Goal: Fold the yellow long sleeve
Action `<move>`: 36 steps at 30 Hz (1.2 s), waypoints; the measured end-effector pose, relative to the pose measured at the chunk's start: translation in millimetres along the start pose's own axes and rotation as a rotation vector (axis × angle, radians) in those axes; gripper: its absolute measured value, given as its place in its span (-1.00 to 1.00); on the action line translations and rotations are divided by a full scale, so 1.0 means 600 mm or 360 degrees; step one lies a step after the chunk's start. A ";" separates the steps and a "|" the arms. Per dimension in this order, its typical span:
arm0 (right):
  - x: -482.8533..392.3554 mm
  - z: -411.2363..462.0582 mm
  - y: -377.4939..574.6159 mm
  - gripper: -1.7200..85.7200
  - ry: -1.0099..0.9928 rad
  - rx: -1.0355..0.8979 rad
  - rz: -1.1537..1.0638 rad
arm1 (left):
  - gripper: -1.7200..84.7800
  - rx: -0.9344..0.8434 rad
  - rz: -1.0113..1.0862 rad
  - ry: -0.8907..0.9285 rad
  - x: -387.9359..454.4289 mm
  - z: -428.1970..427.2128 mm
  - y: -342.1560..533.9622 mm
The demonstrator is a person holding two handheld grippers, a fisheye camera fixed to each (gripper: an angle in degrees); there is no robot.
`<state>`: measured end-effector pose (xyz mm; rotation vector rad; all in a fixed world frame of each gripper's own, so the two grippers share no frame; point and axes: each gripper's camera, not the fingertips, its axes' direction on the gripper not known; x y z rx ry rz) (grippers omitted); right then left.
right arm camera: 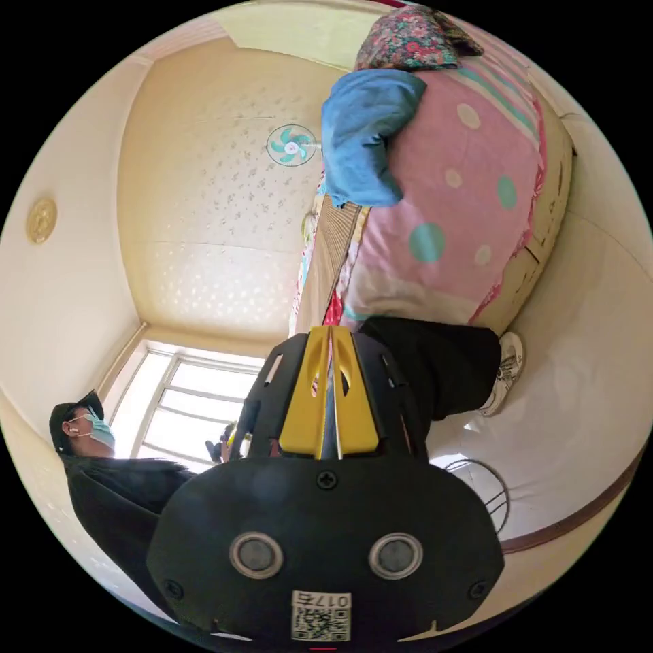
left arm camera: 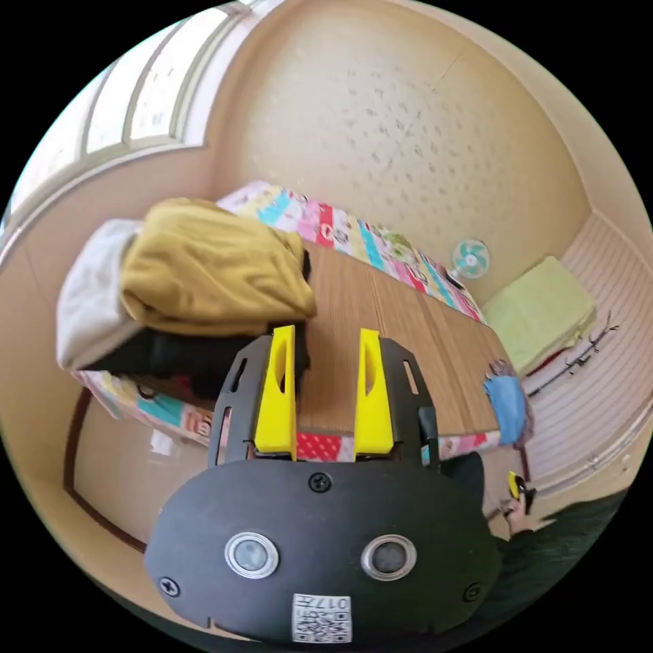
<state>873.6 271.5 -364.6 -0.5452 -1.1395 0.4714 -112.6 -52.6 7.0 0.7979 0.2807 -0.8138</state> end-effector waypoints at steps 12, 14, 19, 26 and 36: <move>-0.084 0.093 0.042 -0.94 -0.0154 -0.0217 -0.0177 | -0.88 0.0087 -0.0434 0.0123 -0.061 0.097 -0.084; -0.086 0.106 0.058 -0.94 -0.0129 -0.0249 -0.0194 | -0.89 0.0049 -0.0137 0.0609 0.035 0.108 -0.080; -0.153 0.204 0.078 -0.92 0.0013 -0.0503 -0.0405 | -0.90 -0.0075 0.0599 0.1170 0.260 0.140 0.015; -0.195 0.384 0.127 -0.78 -0.0006 -0.0813 -0.0543 | -0.85 -0.1106 0.0388 0.1269 0.319 0.355 0.294; -0.132 0.678 0.184 -0.77 0.0513 -0.0895 -0.0632 | -0.82 -0.1042 0.0180 0.1315 0.240 0.259 0.334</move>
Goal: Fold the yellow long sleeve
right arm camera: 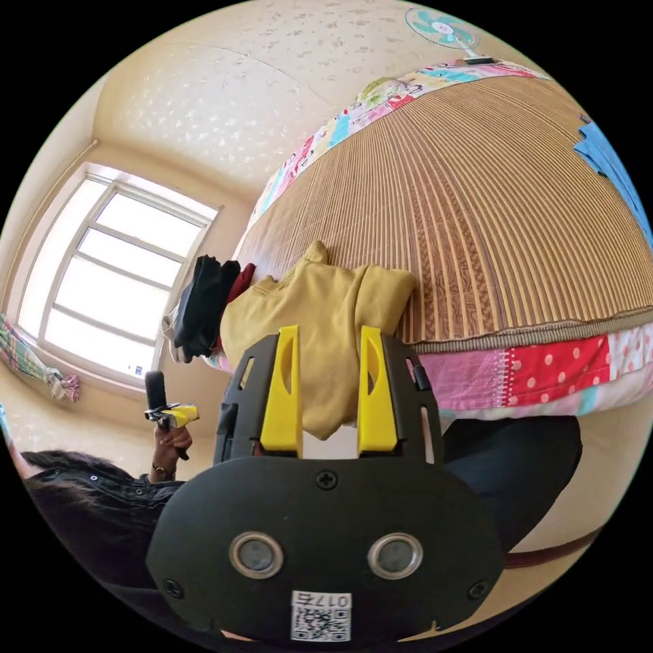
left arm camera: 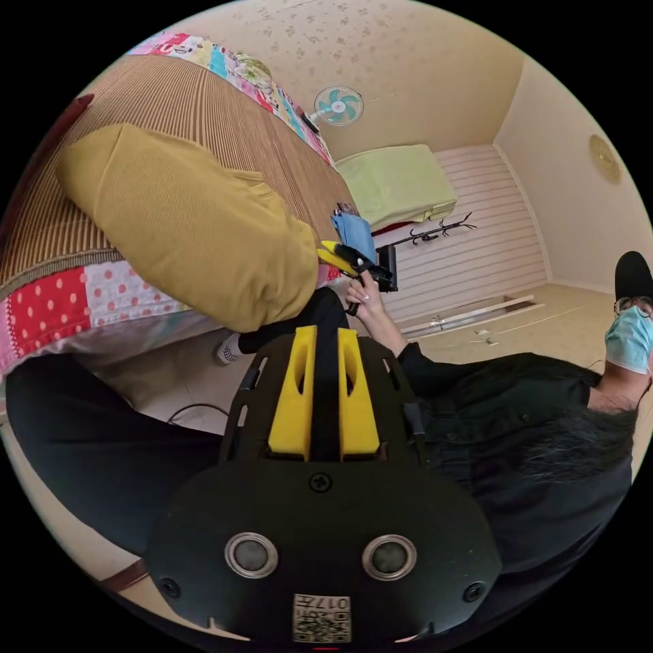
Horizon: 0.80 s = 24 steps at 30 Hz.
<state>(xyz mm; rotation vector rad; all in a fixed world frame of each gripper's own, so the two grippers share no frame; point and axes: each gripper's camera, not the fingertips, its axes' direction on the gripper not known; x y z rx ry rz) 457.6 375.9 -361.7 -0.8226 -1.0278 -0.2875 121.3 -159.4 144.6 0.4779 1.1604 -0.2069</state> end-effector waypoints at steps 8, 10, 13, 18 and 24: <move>-0.242 0.034 0.090 -0.92 -0.0321 0.0005 -0.0877 | -0.61 0.0423 -0.0113 0.0123 0.067 -0.066 -0.047; -0.258 0.059 0.118 -0.89 0.0301 0.0089 -0.0877 | -0.60 0.0378 -0.0164 0.0163 0.053 -0.052 -0.068; -0.196 0.073 0.100 -0.76 0.0868 0.0246 -0.0672 | -0.61 0.0223 -0.0126 0.0257 0.051 -0.019 -0.093; -0.035 0.161 0.029 -0.81 0.0837 -0.0252 -0.0492 | -0.63 0.0107 -0.0019 0.0075 0.079 0.021 -0.092; -0.129 0.053 0.153 -0.89 0.0049 0.0118 -0.0807 | -0.60 0.0332 -0.0195 0.0224 0.051 -0.009 -0.055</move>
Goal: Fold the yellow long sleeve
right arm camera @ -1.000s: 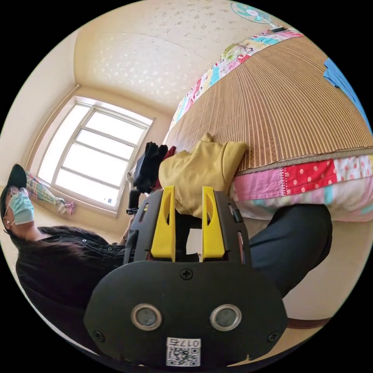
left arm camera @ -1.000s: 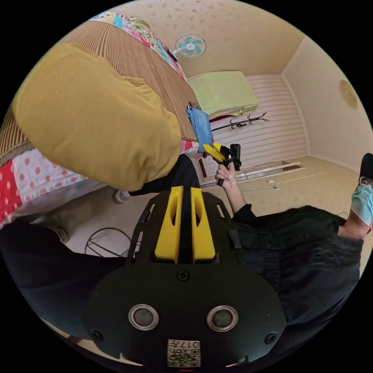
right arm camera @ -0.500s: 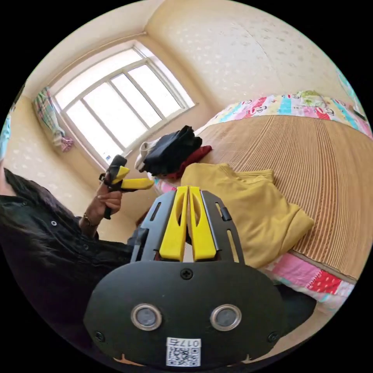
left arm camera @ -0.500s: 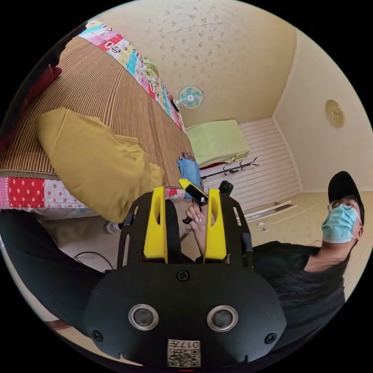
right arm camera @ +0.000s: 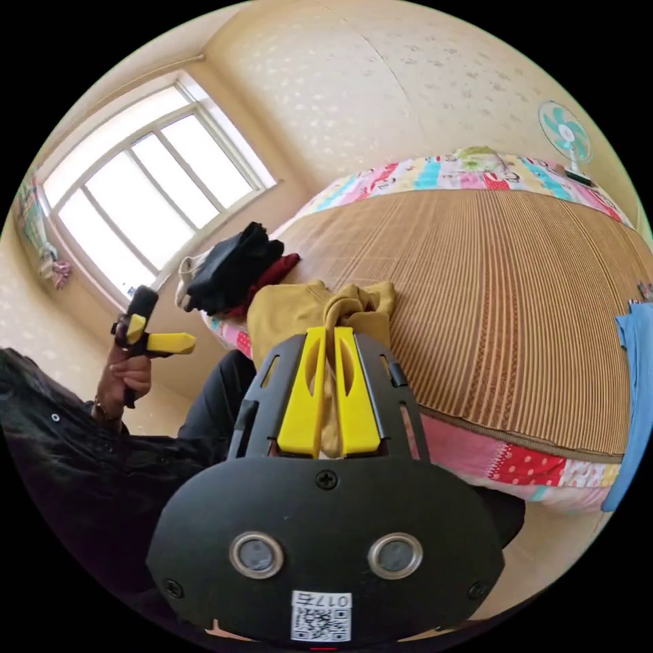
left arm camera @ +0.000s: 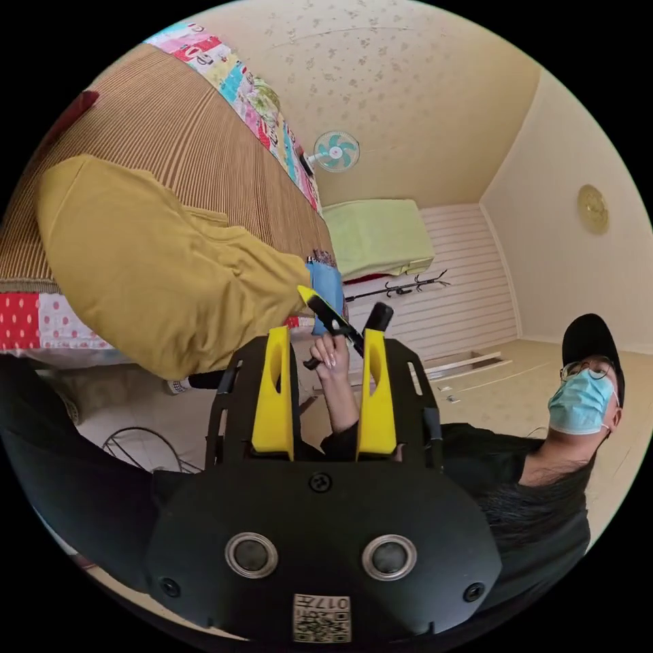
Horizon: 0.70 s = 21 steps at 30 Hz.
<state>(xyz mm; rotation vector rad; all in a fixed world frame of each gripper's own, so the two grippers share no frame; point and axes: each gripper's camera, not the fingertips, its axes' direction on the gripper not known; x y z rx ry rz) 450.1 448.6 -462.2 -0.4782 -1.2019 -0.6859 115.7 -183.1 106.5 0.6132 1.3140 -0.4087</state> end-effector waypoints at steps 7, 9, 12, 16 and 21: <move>-0.195 0.022 0.092 -0.90 -0.0529 -0.0075 -0.0509 | -0.62 0.0102 -0.0309 0.0157 -0.066 -0.024 0.027; -0.207 0.042 0.112 -0.90 -0.0563 -0.0149 -0.0524 | -0.78 0.0194 -0.0395 0.0202 -0.083 -0.033 0.048; -0.190 0.018 0.128 -0.90 -0.0723 -0.0089 -0.0484 | -0.94 0.0302 -0.0191 0.0155 -0.060 -0.078 0.076; -0.126 -0.064 0.134 -0.90 -0.0982 0.0133 -0.0501 | -0.96 0.0246 0.0740 0.0009 0.135 -0.183 0.096; -0.092 -0.136 0.110 -0.86 -0.0813 0.0322 -0.0623 | -0.97 0.0124 0.1657 0.0225 0.344 -0.273 0.144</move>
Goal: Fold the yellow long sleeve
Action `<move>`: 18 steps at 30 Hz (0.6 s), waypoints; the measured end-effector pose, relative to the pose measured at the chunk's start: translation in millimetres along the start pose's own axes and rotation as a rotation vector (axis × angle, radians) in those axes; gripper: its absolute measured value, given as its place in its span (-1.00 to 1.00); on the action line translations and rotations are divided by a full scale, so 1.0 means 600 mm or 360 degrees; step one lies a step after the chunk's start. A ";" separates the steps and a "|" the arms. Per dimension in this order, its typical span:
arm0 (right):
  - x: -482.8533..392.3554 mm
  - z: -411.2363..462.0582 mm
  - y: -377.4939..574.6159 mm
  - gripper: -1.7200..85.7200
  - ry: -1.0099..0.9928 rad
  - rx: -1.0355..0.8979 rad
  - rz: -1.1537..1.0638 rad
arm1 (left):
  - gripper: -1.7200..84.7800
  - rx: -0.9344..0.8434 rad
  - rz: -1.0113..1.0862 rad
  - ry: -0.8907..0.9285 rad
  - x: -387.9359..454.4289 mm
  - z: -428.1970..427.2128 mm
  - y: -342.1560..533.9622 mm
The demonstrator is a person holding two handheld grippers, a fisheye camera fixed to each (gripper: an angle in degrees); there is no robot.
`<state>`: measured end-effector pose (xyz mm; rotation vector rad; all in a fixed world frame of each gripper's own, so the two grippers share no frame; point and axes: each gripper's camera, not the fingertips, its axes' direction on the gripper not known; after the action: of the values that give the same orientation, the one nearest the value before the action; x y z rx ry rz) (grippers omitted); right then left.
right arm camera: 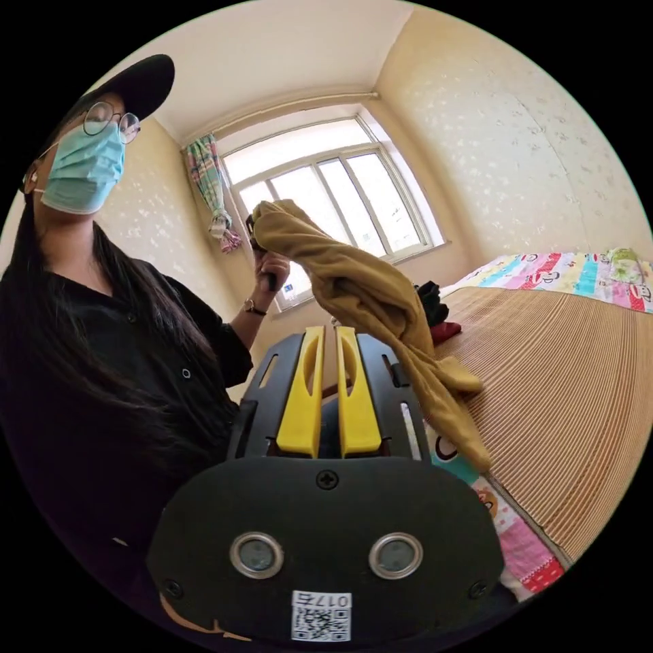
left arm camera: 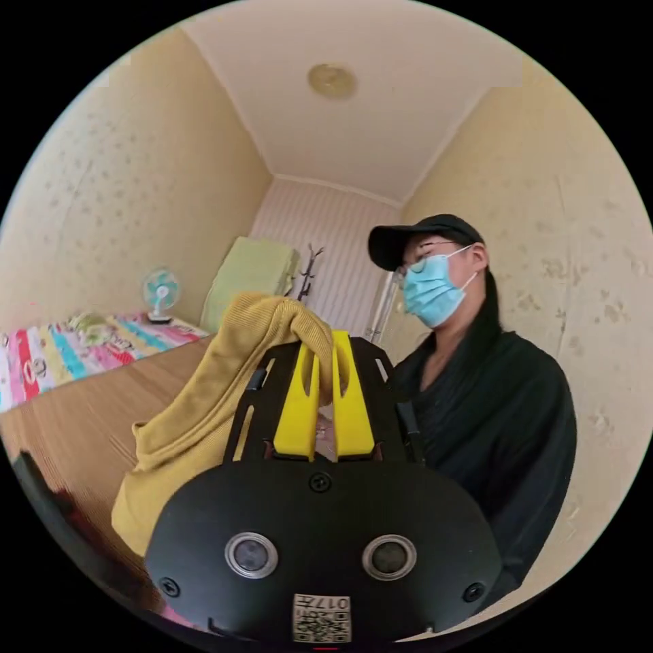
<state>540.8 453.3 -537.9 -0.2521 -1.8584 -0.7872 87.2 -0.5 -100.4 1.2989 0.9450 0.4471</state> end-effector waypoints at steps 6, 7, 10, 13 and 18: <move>0.038 -0.021 -0.054 -0.78 0.0043 0.0262 -0.0037 | -0.97 0.0271 0.0130 0.0849 -0.008 -0.009 -0.059; 0.062 -0.003 -0.057 -0.75 -0.0047 0.0235 0.0055 | -0.97 0.0323 0.0073 0.1015 -0.020 0.008 -0.054; 0.120 0.090 -0.043 -0.61 -0.0484 0.0095 0.0312 | -0.97 0.0384 -0.0010 0.1259 -0.025 0.054 -0.032; 0.135 0.201 -0.016 -0.61 -0.0710 -0.0110 0.0490 | -0.97 0.0405 -0.0018 0.1376 -0.009 0.078 -0.013; 0.102 0.205 -0.055 -0.89 -0.0587 -0.0152 0.0377 | -0.97 0.0345 -0.0092 0.1313 0.035 0.075 -0.011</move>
<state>406.0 493.8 -525.2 -0.7048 -2.0849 -0.6985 133.6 -14.1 -114.5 1.2825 1.7493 0.8861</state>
